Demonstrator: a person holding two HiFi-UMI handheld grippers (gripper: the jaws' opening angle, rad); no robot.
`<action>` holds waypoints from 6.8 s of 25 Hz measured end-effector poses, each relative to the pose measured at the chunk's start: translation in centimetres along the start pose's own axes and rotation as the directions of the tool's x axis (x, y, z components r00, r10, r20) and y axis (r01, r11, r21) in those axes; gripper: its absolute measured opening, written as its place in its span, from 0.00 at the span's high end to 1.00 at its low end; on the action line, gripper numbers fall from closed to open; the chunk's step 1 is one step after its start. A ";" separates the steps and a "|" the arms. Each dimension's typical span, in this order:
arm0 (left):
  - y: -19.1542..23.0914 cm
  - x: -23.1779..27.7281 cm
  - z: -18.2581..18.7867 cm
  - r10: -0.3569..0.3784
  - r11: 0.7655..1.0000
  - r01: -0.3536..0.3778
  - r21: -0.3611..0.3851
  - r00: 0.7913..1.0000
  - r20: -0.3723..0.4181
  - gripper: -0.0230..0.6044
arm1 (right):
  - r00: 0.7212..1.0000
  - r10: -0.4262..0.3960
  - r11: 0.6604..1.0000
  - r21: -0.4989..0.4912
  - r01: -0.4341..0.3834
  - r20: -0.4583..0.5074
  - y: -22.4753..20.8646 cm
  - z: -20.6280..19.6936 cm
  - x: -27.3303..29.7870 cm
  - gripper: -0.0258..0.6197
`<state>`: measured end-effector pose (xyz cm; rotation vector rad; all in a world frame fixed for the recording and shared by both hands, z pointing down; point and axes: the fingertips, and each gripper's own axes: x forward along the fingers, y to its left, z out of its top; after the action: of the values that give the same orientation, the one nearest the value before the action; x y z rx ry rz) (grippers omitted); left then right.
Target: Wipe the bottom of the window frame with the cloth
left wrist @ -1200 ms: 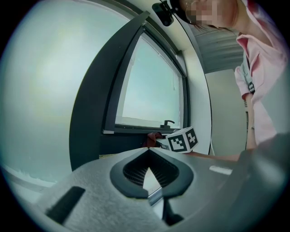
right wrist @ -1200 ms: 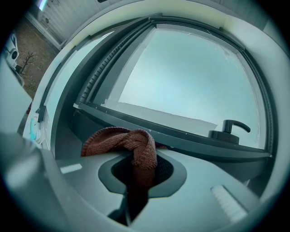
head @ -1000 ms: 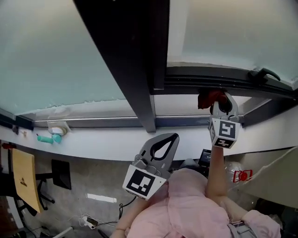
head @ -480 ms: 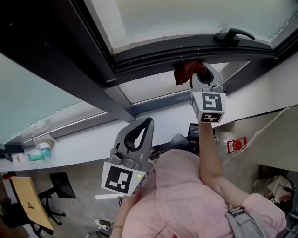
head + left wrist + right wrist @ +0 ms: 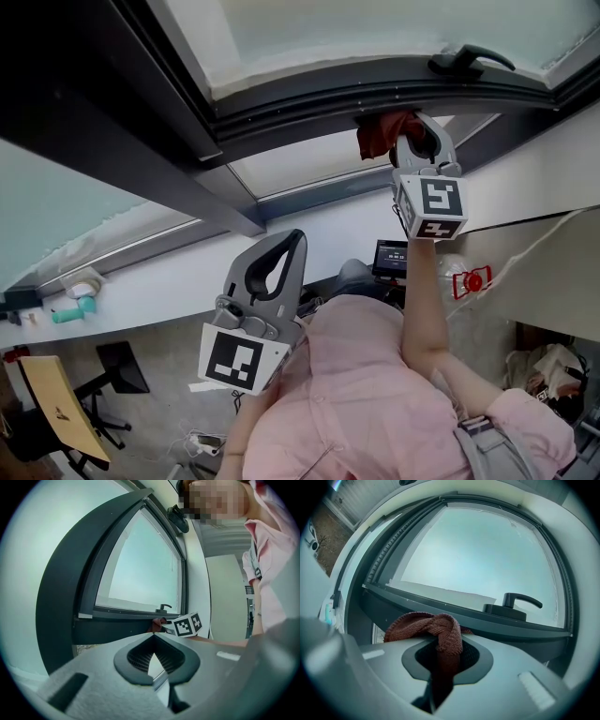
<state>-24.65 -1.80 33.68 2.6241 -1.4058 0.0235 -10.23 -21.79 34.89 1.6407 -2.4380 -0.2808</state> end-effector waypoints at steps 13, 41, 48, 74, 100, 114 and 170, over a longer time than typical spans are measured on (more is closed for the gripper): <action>0.7 0.4 -0.2 -0.016 1.000 0.016 0.008 1.000 -0.008 0.97 | 0.999 -0.037 0.999 0.003 0.037 -0.023 -0.8 -0.3 -0.1 0.88; 1.9 1.1 0.2 0.005 1.000 -0.005 0.000 1.000 0.002 0.97 | 0.976 -0.213 0.974 0.069 0.216 -0.056 -6.6 -1.8 -0.5 0.88; 1.9 0.8 0.2 0.021 1.000 -0.021 -0.002 1.000 0.004 0.97 | 0.971 -0.229 0.969 0.081 0.233 -0.064 -6.7 -1.9 -0.5 0.88; 0.8 0.6 1.4 0.033 0.999 -0.032 -0.015 0.999 0.040 0.97 | 0.926 -0.357 0.912 0.165 0.374 -0.126 -13.6 -3.8 -1.2 0.89; 5.1 -3.2 0.5 -0.105 0.994 0.105 0.006 0.994 -0.021 0.97 | 0.929 -0.334 0.936 -0.177 0.306 -0.160 -7.5 3.6 -25.1 0.87; -0.3 1.0 1.7 -0.130 0.991 0.130 -0.038 0.991 0.013 0.97 | 0.914 -0.342 0.939 -0.116 0.323 -0.219 -12.2 2.0 -29.3 0.87; -17.9 19.0 1.6 0.061 0.997 -0.058 -0.045 0.995 0.080 0.97 | 0.972 0.232 0.973 0.020 -0.232 -0.035 -22.6 -4.5 -16.8 0.87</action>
<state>0.66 -8.03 31.34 2.5752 -1.4929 -0.1066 17.32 -14.81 32.45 1.3348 -2.5772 -0.1940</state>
